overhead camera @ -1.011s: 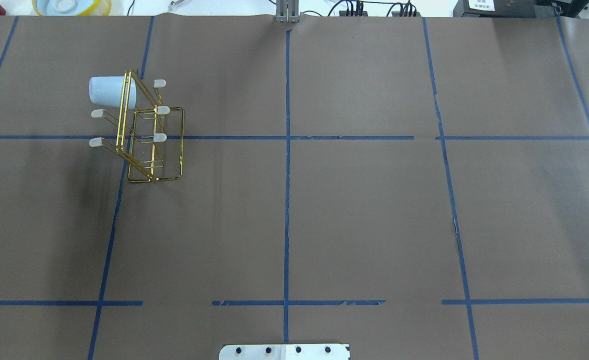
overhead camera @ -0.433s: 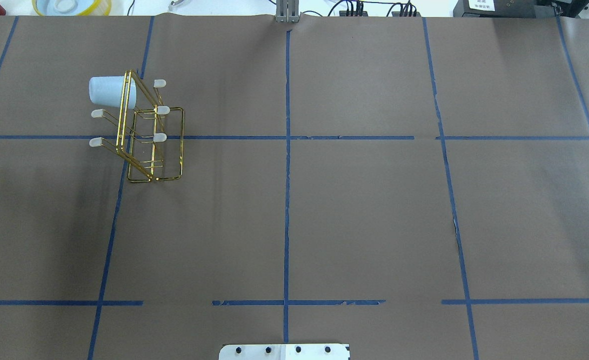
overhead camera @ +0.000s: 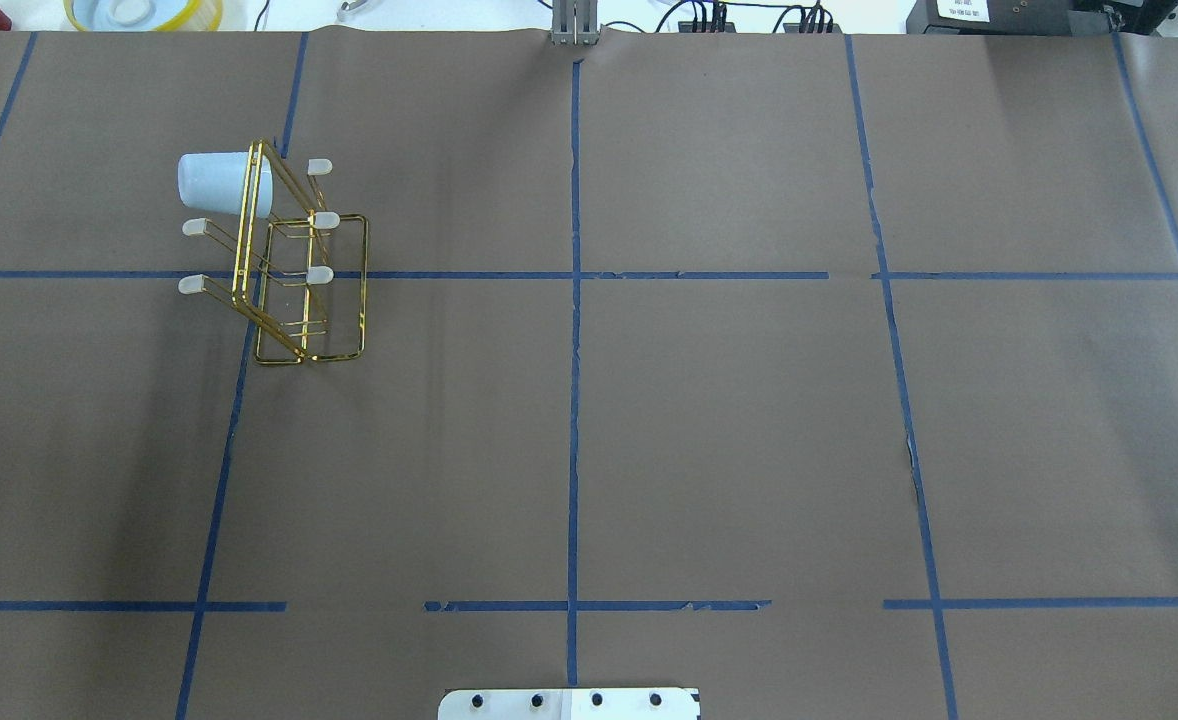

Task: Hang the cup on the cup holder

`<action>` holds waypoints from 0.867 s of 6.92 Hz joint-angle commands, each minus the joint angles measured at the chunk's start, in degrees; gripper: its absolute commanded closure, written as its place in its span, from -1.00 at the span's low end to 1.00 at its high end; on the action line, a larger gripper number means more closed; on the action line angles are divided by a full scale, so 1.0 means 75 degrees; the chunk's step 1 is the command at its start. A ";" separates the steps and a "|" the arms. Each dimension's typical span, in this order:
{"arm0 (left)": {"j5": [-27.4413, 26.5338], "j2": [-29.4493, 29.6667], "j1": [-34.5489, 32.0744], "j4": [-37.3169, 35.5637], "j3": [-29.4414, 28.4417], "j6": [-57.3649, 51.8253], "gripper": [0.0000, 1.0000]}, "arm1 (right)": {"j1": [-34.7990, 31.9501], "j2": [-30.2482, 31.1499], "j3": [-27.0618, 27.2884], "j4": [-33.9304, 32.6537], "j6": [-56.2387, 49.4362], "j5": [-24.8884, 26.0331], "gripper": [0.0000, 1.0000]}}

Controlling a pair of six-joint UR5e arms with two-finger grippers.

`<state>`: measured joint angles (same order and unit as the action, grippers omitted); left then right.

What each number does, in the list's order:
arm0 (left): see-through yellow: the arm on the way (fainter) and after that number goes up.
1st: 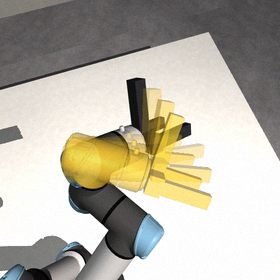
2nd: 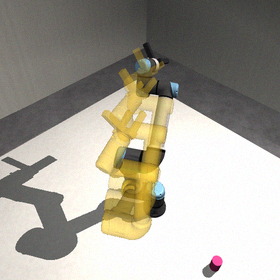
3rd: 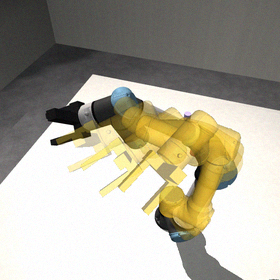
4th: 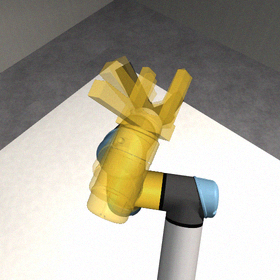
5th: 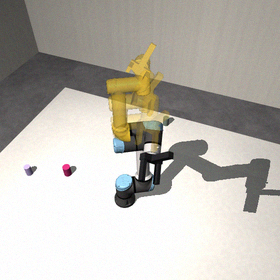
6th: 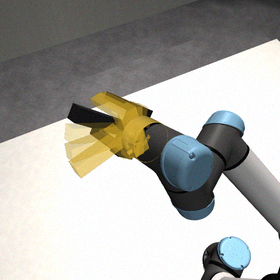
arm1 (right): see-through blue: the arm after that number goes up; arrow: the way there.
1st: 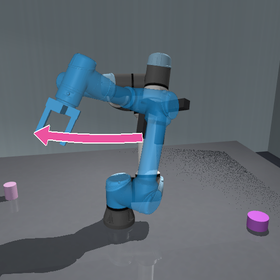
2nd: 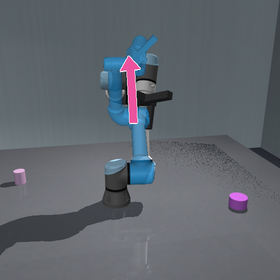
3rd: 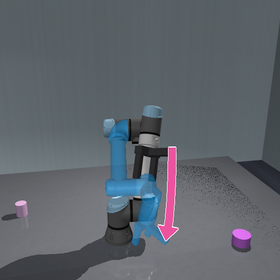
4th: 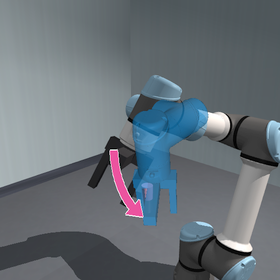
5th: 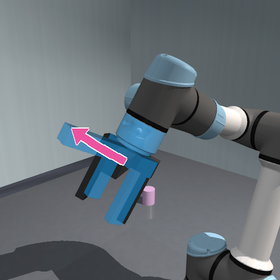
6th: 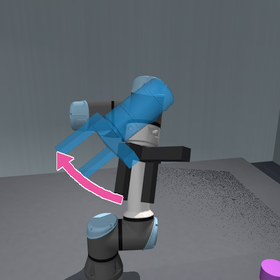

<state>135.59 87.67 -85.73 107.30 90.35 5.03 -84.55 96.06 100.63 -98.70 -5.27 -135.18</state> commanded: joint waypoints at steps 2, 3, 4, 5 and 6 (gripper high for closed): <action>0.0344 -0.0229 -0.0546 -0.0325 0.0011 -0.1033 -1.00 | 0.0000 0.0000 0.0000 0.0000 0.0000 0.0000 -1.00; 0.0297 -0.0217 -0.0570 -0.0361 0.0081 -0.1022 -1.00 | 0.0000 0.0000 0.0000 0.0000 0.0000 0.0000 -1.00; -0.0179 -0.0159 -0.0570 -0.0721 0.0268 -0.1022 -1.00 | 0.0000 0.0000 0.0000 0.0000 0.0000 0.0000 -1.00; -0.0845 -0.0124 -0.0605 -0.1293 0.0571 -0.1045 -1.00 | 0.0000 0.0000 0.0000 0.0000 0.0000 0.0000 -1.00; -0.0875 -0.0112 -0.0744 -0.1438 0.0632 -0.1150 -1.00 | 0.0000 0.0000 0.0000 0.0000 0.0000 0.0000 -1.00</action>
<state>131.16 86.63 -90.40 99.01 93.86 -2.92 -84.55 96.06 100.63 -98.70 -5.27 -135.18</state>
